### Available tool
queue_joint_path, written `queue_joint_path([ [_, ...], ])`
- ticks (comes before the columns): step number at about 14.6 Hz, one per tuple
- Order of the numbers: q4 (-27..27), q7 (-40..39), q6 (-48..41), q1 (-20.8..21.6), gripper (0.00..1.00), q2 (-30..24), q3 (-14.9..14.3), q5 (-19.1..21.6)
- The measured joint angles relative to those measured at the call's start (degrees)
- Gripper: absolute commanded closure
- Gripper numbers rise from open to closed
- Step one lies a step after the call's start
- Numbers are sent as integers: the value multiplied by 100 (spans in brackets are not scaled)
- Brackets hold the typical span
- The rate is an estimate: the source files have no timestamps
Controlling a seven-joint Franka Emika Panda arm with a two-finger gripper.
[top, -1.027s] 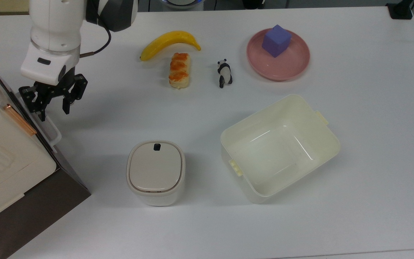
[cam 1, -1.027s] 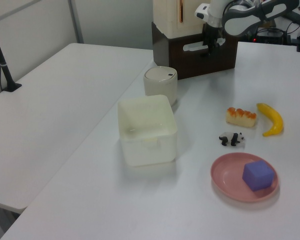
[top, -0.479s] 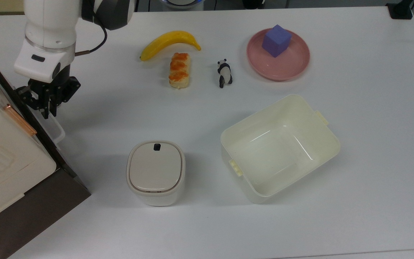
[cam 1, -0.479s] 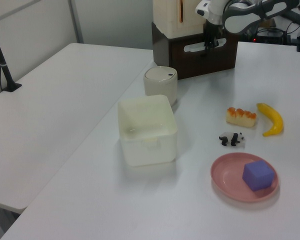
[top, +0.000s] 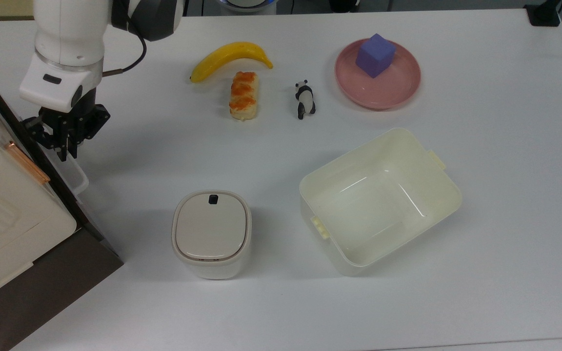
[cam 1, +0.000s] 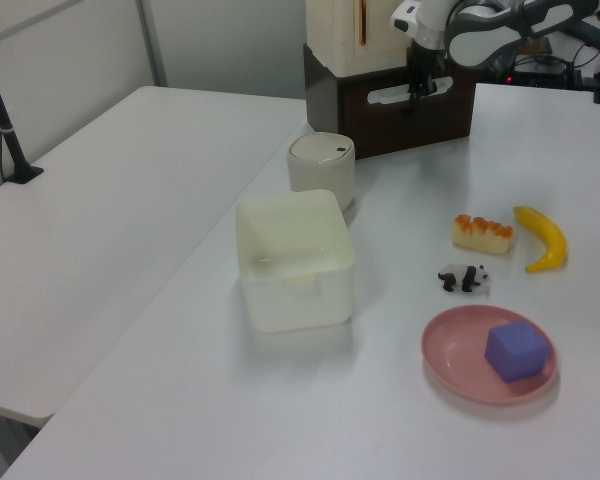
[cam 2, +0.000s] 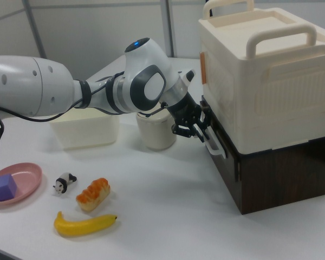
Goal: Slide the drawer open
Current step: 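Pull the gripped handle outward to slide the wooden drawer open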
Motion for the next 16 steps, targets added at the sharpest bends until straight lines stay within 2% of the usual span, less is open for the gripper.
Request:
queue_joint_path([
  [9,-84,386,-332,145,100,-128,7,-64],
  [16,-490,791,-1022,608,98,-630,18,-56],
])
